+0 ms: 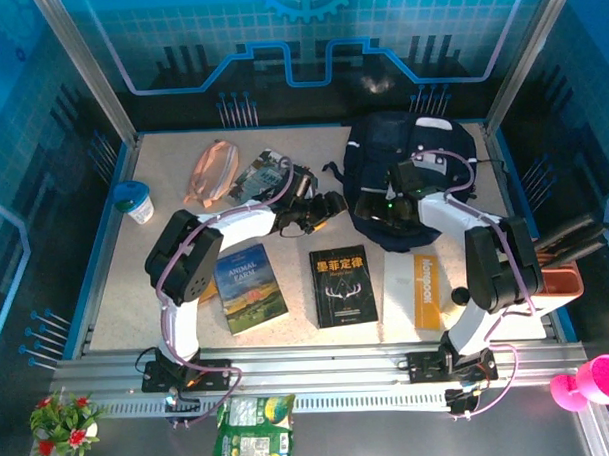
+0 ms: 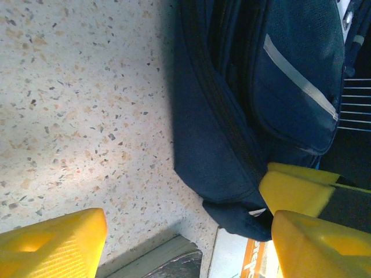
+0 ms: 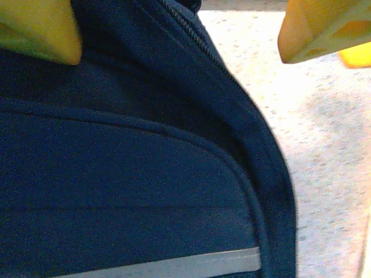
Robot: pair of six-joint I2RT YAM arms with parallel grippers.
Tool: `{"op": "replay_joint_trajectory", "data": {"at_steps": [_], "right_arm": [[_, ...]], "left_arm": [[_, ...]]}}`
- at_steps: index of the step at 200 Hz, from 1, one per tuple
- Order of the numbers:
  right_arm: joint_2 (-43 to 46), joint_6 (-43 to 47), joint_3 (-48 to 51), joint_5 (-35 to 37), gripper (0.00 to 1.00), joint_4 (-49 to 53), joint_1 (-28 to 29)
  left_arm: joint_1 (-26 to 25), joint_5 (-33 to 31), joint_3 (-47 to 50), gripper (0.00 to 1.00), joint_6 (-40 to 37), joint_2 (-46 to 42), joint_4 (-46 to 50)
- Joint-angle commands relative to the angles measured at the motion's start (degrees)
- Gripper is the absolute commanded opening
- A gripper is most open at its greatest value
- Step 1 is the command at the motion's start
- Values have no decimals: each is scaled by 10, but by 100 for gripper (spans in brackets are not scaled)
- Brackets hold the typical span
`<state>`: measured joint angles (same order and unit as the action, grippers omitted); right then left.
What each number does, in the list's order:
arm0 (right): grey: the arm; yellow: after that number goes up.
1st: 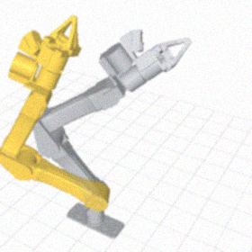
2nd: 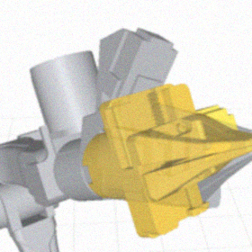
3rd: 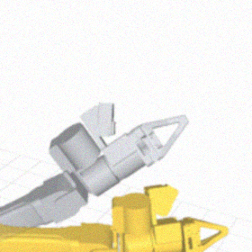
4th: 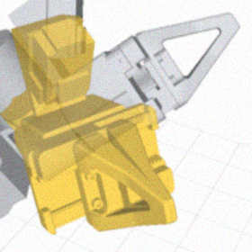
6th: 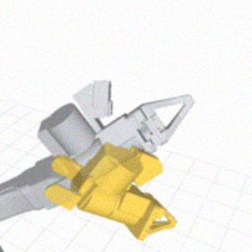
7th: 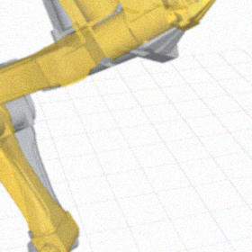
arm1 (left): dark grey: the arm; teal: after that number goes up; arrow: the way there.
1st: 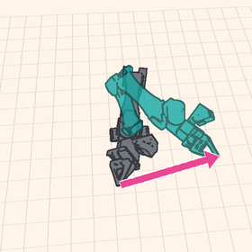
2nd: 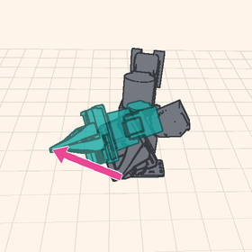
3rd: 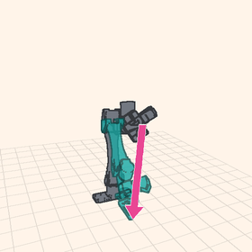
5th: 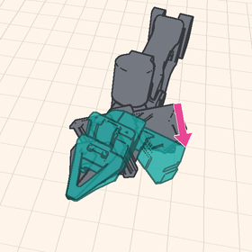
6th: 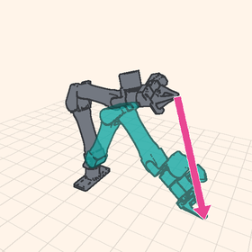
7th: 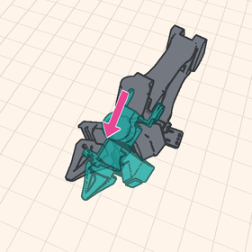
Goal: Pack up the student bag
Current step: Rotate the student bag at the top-right of the table, then move the student bag to the top-center of the table.
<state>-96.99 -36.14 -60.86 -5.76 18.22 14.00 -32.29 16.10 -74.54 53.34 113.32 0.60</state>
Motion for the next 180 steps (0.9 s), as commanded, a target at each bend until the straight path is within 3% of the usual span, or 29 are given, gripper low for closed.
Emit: {"op": "replay_joint_trajectory", "data": {"at_steps": [1,59,112,151,180], "right_arm": [[45,-7,-9,-35,88,-30,-5],[125,-2,24,28,88,-5,-38],[154,-9,57,29,88,-4,-63],[163,-13,69,39,88,0,-70],[175,-15,78,52,88,4,-76]], "left_arm": [[5,6,-18,75,10,10,17],[-9,63,-93,74,55,86,-14],[-27,47,-188,71,64,161,28],[-43,-15,-298,60,36,222,179],[-43,-4,-321,44,40,234,188]]}}
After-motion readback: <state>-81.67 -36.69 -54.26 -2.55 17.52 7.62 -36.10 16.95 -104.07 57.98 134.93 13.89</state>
